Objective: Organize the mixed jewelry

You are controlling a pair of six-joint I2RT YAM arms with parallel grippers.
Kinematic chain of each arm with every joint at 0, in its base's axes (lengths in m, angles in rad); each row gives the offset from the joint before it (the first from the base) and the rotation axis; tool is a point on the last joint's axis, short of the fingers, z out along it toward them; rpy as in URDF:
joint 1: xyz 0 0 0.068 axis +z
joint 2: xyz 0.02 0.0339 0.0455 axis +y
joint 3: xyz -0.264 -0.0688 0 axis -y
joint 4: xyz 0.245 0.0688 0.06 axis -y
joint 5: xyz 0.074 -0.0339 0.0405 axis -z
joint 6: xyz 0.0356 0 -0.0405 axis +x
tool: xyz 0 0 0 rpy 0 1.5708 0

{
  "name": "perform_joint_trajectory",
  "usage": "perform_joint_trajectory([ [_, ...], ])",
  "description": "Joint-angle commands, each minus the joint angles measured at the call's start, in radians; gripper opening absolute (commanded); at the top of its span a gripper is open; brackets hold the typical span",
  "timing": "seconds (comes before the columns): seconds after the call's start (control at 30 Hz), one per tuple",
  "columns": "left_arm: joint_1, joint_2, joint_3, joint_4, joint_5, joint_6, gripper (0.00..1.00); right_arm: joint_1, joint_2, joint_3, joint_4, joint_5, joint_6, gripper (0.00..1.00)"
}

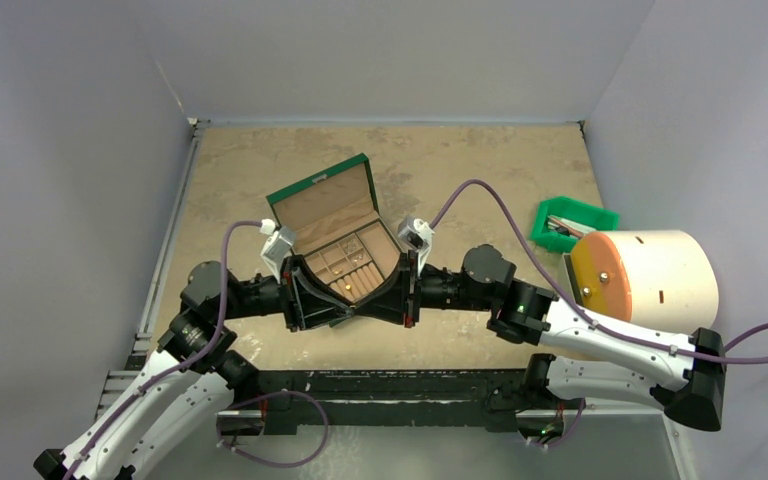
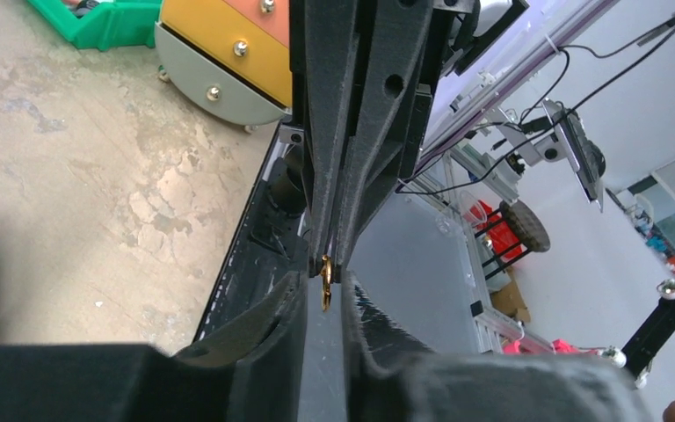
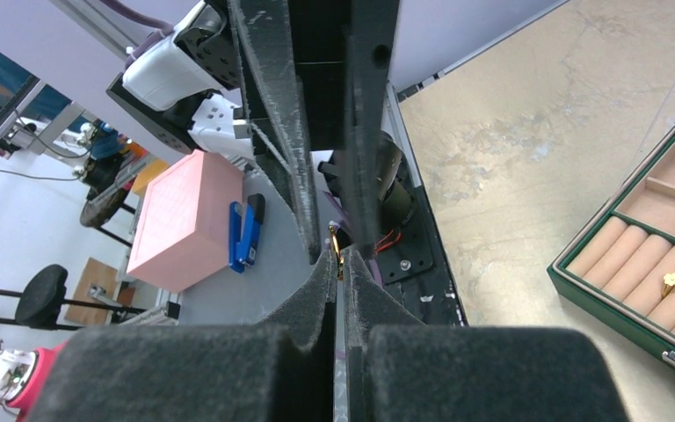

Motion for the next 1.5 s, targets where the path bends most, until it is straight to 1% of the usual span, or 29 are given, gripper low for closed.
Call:
perform_joint_trajectory([
  [0.0, 0.004, -0.009, 0.026, -0.004, -0.039, 0.029, 0.31, -0.004, -0.019, 0.004, 0.039, 0.002, 0.002, 0.00],
  [0.03, 0.004, -0.010, 0.030, -0.035, -0.051, 0.037, 0.37, -0.004, -0.020, 0.008, 0.022, 0.023, 0.000, 0.00],
  [0.1, 0.004, -0.011, 0.040, -0.072, -0.072, 0.055, 0.43, -0.004, -0.019, 0.024, -0.025, 0.057, -0.005, 0.00],
  [0.2, 0.004, -0.014, 0.060, -0.127, -0.122, 0.087, 0.49, -0.004, -0.013, 0.048, -0.093, 0.108, -0.013, 0.00],
  [0.3, 0.005, -0.011, 0.077, -0.176, -0.169, 0.109, 0.52, -0.004, 0.000, 0.083, -0.166, 0.167, -0.023, 0.00],
  [0.57, 0.004, -0.017, 0.101, -0.264, -0.289, 0.142, 0.54, -0.004, 0.090, 0.201, -0.411, 0.370, -0.054, 0.00],
  [0.73, 0.007, -0.016, 0.113, -0.303, -0.360, 0.156, 0.55, -0.004, 0.220, 0.297, -0.547, 0.544, -0.056, 0.00],
  [0.83, 0.006, -0.027, 0.117, -0.315, -0.387, 0.157, 0.55, -0.004, 0.300, 0.346, -0.596, 0.604, -0.046, 0.00],
  [1.1, 0.007, -0.074, 0.127, -0.359, -0.503, 0.155, 0.54, -0.005, 0.508, 0.470, -0.698, 0.695, -0.023, 0.00],
  [1.47, 0.007, -0.127, 0.131, -0.385, -0.590, 0.152, 0.54, -0.018, 0.728, 0.610, -0.792, 0.727, 0.033, 0.00],
])
